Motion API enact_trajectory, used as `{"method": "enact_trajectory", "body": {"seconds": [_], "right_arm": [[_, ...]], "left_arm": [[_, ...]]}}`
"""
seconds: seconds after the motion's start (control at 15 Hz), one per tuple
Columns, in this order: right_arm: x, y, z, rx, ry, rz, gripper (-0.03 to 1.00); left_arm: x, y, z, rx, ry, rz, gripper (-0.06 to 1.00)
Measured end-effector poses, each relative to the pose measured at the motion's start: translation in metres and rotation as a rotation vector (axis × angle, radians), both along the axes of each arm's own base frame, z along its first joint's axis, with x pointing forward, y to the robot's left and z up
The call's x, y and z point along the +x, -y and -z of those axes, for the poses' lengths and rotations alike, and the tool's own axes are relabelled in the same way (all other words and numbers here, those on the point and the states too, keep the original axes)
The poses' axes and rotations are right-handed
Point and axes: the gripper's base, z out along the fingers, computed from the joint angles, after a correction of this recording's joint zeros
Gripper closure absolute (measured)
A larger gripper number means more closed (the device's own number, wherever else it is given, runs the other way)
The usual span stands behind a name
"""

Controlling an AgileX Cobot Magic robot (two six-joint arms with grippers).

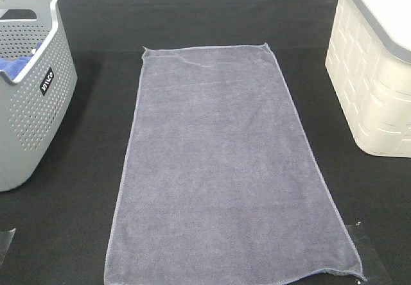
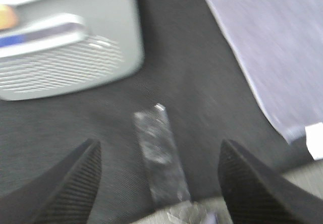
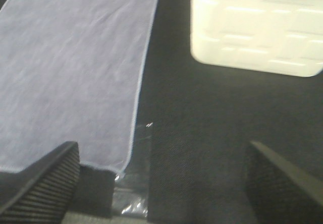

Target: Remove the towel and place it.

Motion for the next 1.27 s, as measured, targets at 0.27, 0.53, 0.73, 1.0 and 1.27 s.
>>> {"method": "enact_trajectory", "body": {"seconds": [0.27, 0.53, 0.73, 1.0, 1.27], "right_arm": [[-0.013, 0.000, 0.001, 0.007, 0.085, 0.003, 0.16], [-0.013, -0.001, 0.001, 0.008, 0.085, 0.003, 0.16], [-0.013, -0.001, 0.001, 0.008, 0.085, 0.002, 0.16], [-0.013, -0.001, 0.001, 0.008, 0.085, 0.002, 0.16], [-0.013, -0.001, 0.001, 0.008, 0.085, 0.002, 0.16]], "left_arm": [[-0.029, -0.002, -0.003, 0.001, 0.190, -0.097, 0.31], [-0.035, -0.002, -0.003, 0.004, 0.231, -0.100, 0.31], [-0.035, -0.002, -0.003, 0.005, 0.231, -0.099, 0.31], [-0.035, -0.002, -0.003, 0.006, 0.231, -0.099, 0.31], [-0.035, -0.002, -0.003, 0.006, 0.231, -0.099, 0.31]]}}
